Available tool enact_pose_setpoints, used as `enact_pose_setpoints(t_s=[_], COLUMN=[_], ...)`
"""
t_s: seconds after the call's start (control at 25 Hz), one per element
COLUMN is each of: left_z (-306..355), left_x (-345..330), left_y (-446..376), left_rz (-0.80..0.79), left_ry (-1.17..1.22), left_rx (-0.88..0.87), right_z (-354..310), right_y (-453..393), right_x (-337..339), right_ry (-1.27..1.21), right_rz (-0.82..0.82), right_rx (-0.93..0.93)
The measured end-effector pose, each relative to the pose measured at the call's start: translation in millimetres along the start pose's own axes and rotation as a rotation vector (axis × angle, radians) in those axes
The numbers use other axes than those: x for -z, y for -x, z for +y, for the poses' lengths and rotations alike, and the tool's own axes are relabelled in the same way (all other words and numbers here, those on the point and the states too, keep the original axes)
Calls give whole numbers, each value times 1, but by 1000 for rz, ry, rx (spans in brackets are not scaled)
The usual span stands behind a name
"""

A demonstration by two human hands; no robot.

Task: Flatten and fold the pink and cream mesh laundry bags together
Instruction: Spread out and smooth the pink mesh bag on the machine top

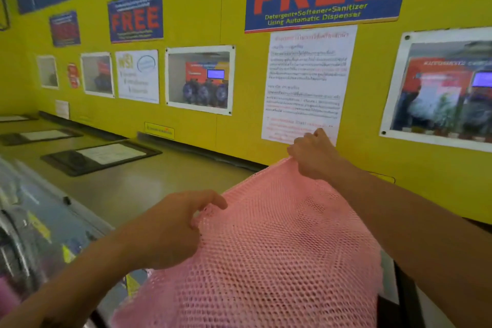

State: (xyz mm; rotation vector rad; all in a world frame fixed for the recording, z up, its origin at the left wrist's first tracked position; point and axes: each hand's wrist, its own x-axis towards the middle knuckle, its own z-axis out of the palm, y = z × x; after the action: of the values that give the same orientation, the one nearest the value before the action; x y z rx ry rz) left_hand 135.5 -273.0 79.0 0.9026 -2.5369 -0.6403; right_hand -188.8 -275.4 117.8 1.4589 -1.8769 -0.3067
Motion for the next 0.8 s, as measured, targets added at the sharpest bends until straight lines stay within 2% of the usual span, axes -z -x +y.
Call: enact_pose_setpoints(t_s=[0.08, 0.2, 0.28, 0.4, 0.48, 0.6, 0.72, 0.8], left_z=[-13, -14, 1, 26, 29, 7, -7, -8], left_x=[-6, -19, -26, -47, -66, -89, -95, -96], left_y=[-6, -11, -18, -38, -50, -60, -65, -65], left_rz=[-18, -74, -32, 88, -15, -197, -148, -124], left_ry=[-116, -436, -606, -463, -366, -292, -274, -270], left_rx=[58, 122, 143, -37, -118, -96, -132, -145], right_z=[-18, -38, -36, -33, -36, -45, -49, -47], right_y=[-15, -30, -37, -38, -29, 1, 28, 34], right_x=[-3, -12, -10, 1, 10, 3, -18, -27], right_ry=[-50, -38, -40, -96, -286, -581, -568, -613], right_rz=[-62, 8, 33, 4, -73, -300, -474, -489], right_rx=[-74, -215, -296, -309, -280, -156, 12, -16])
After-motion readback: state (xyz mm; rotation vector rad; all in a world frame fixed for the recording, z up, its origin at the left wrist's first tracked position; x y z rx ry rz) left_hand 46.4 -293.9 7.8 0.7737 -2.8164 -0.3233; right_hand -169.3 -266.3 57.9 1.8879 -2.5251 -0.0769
